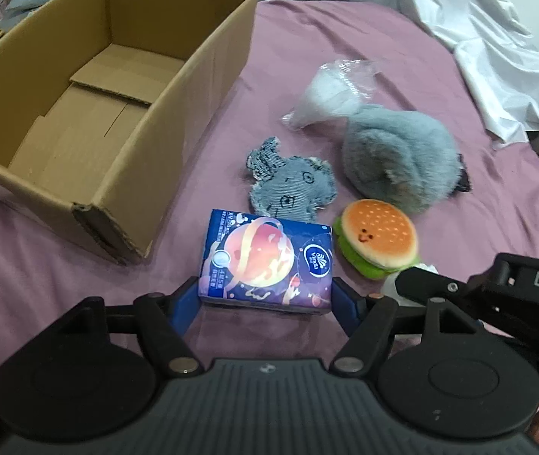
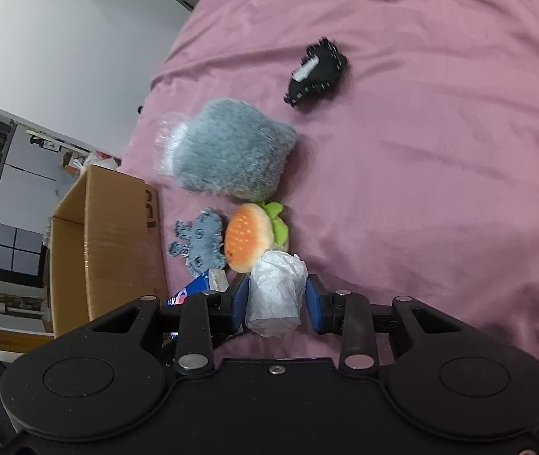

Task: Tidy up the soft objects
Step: 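Carry the tissue pack with the left tool while the right carries the bundle to the box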

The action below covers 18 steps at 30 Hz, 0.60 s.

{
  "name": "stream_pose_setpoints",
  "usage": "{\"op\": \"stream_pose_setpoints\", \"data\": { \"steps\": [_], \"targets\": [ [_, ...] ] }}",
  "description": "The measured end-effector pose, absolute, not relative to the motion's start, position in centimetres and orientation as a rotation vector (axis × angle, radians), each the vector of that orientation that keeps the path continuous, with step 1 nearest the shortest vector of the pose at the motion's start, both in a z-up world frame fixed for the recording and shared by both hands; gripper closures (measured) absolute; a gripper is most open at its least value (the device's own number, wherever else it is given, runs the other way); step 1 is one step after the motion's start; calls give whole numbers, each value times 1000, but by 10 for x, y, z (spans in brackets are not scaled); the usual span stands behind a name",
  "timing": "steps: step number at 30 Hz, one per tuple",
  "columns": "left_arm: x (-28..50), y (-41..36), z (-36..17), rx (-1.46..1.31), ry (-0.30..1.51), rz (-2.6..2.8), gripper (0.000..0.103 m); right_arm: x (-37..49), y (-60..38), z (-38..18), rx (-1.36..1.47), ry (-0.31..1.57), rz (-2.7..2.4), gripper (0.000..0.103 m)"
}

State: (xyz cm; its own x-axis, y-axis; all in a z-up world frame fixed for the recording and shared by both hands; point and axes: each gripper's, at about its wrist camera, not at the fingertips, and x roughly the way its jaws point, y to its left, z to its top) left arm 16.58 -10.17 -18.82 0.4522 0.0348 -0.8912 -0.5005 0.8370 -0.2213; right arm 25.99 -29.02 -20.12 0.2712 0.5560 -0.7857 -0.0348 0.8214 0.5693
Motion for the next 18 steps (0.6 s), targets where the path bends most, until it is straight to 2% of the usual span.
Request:
{"op": "stream_pose_setpoints", "data": {
  "steps": [18],
  "targets": [
    [131,-89,-124,-478,954,255,32,220,-292,-135,433,1048,429,70]
  ]
}}
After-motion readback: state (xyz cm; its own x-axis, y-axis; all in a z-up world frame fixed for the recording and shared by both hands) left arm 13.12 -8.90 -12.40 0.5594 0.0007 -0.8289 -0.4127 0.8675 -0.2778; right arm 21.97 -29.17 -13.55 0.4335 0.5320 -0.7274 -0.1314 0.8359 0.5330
